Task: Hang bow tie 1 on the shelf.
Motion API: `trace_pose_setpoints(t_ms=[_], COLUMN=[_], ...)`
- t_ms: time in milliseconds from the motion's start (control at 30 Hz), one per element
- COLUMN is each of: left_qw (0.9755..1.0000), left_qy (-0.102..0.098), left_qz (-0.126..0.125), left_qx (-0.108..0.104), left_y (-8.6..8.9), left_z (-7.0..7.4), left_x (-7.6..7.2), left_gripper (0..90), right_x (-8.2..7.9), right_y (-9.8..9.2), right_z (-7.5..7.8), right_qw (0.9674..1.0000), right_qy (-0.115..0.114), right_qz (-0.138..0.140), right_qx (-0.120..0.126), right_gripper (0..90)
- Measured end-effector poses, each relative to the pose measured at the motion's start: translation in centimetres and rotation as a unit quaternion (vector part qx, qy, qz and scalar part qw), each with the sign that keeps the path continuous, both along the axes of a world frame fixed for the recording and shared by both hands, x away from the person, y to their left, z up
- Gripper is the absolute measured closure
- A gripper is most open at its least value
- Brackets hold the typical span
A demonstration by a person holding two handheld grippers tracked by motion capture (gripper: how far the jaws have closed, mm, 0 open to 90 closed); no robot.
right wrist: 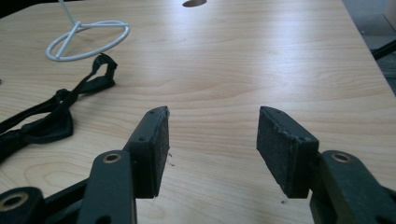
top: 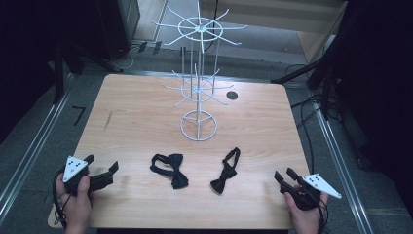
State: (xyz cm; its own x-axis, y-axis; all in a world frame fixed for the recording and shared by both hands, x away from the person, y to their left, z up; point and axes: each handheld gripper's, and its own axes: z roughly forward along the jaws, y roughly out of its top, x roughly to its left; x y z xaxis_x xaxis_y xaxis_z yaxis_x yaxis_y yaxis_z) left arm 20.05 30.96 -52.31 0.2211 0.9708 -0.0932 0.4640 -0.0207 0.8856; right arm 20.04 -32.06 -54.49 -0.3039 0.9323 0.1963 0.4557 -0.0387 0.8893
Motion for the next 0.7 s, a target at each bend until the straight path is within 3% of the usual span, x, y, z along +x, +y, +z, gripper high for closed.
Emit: trace_pose_setpoints(t_ms=[267,367,700], left_qw=[1.0000,1.0000,0.9999], left_qy=[0.003,0.003,0.006], left_qz=[-0.006,-0.010,-0.015], left_qx=[0.002,-0.001,0.001], left_y=[-0.1,-0.1,-0.2], left_z=[0.0,0.0,0.0], left_x=[0.0,0.0,0.0], left_gripper=[8.1,8.0,8.0], right_x=[-0.1,-0.2,0.2], right_y=[1.8,3.3,6.9], right_z=[0.7,1.4,2.6], right_qw=[0.9997,0.9988,0.9960], right_qy=[-0.009,-0.013,-0.017], right_qz=[0.023,0.046,0.086], right_qx=[-0.007,-0.011,-0.018], right_gripper=[44.3,44.1,43.7])
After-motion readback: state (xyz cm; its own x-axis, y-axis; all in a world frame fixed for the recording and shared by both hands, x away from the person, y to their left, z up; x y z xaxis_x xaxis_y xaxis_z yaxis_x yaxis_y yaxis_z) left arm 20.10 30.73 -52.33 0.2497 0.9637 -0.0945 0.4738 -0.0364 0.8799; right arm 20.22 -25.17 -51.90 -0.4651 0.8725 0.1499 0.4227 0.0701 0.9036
